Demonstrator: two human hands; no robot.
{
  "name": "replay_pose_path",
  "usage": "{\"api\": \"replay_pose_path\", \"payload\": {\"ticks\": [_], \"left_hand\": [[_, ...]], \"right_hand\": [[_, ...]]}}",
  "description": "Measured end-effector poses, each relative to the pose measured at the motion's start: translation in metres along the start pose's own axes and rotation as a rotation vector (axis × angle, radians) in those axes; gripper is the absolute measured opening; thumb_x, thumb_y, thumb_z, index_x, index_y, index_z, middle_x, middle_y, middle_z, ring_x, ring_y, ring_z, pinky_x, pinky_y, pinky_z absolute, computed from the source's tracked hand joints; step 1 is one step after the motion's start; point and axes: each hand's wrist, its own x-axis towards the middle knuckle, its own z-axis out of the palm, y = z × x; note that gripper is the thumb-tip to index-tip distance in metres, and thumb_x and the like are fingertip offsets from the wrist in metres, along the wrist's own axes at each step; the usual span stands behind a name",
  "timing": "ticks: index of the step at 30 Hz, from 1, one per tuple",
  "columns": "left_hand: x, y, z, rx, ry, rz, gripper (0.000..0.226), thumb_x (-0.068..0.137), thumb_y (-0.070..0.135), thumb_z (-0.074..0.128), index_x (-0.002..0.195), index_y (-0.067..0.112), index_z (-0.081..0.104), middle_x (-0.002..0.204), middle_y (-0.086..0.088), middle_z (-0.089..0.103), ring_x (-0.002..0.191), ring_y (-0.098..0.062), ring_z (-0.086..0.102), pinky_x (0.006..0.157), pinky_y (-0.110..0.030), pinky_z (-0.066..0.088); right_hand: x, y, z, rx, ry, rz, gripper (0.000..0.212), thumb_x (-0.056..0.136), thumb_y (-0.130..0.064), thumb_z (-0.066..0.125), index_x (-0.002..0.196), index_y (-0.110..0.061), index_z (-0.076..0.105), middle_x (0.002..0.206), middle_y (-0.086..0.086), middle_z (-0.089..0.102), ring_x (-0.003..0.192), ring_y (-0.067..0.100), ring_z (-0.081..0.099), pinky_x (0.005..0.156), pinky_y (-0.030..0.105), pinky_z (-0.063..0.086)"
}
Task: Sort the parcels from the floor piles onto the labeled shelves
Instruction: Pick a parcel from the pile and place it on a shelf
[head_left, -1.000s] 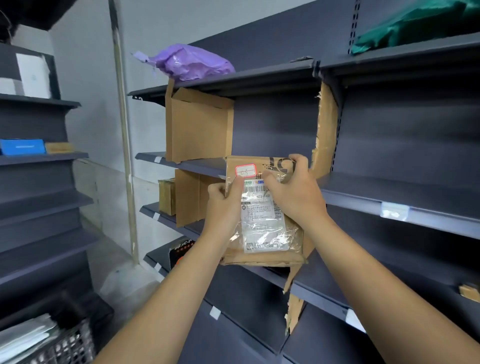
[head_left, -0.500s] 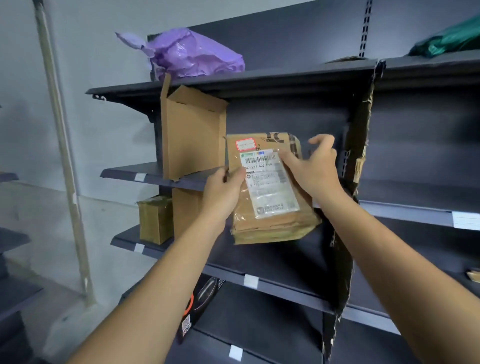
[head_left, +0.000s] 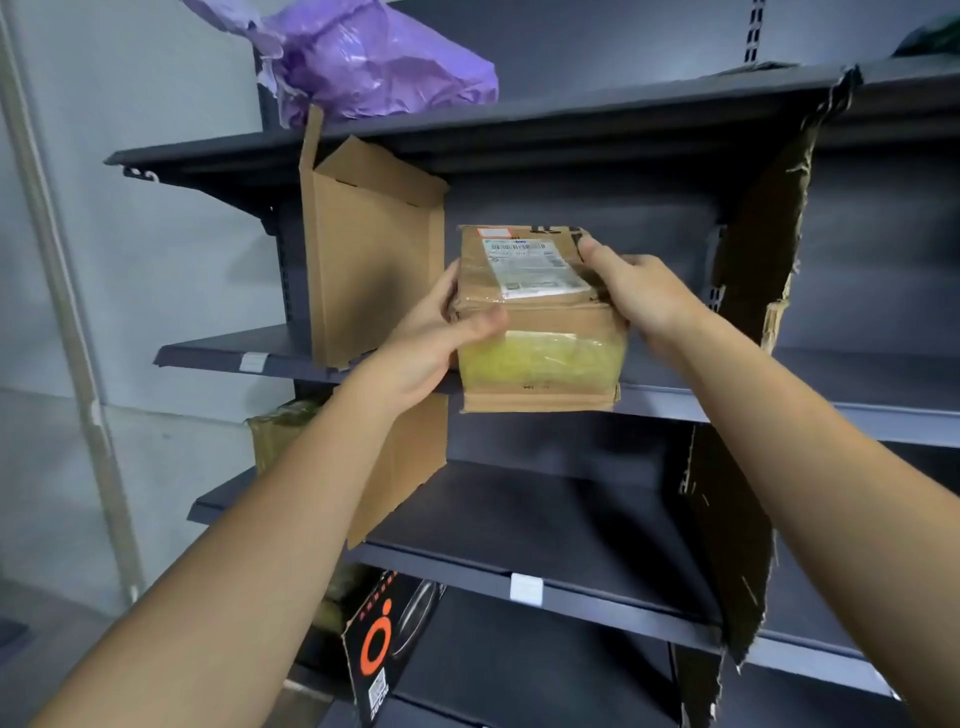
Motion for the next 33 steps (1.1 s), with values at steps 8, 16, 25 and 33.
{"api": "replay_pose_path", "payload": {"ticks": [8,16,25,33], "left_hand": [[0.048,-0.019,-0.01,0.094,0.288,0.017,0.096,0.056,0.069,0.077,0.135,0.023,0.048,0.133,0.007,0.06,0.123,-0.015,0.057,0.109,-0.043,0.042],[0.084,-0.059,-0.03,0.228,0.305,-0.018,0.054,0.079,0.057,0.066,0.114,0.018,0.054,0.118,0.0,0.065,0.109,-0.017,0.062,0.102,-0.046,0.048],[0.124,-0.086,-0.061,0.391,0.096,-0.071,0.057,0.069,0.044,0.079,0.119,0.029,0.056,0.123,0.008,0.063,0.112,-0.011,0.061,0.104,-0.039,0.046],[0.15,-0.102,-0.057,0.552,0.214,-0.024,0.06,0.082,0.036,0.077,0.126,0.016,0.041,0.132,-0.002,0.054,0.12,-0.024,0.054,0.097,-0.032,0.043]], "right_hand": [[0.041,0.017,0.013,0.012,-0.018,-0.018,0.051,0.091,-0.061,0.051,0.106,-0.014,0.064,0.091,-0.002,0.07,0.086,0.015,0.066,0.088,0.031,0.054],[0.06,0.041,0.034,-0.183,-0.031,-0.002,0.091,0.074,-0.058,0.072,0.145,-0.009,0.041,0.129,-0.003,0.058,0.116,0.014,0.059,0.108,0.033,0.043],[0.091,0.059,0.055,-0.158,0.059,0.027,0.081,0.083,-0.039,0.076,0.147,-0.006,0.039,0.122,-0.003,0.057,0.117,0.013,0.059,0.109,0.03,0.042],[0.109,0.081,0.072,-0.2,0.295,0.044,0.062,0.081,-0.042,0.077,0.126,-0.012,0.049,0.112,-0.002,0.058,0.103,0.017,0.06,0.093,0.04,0.052]]}}
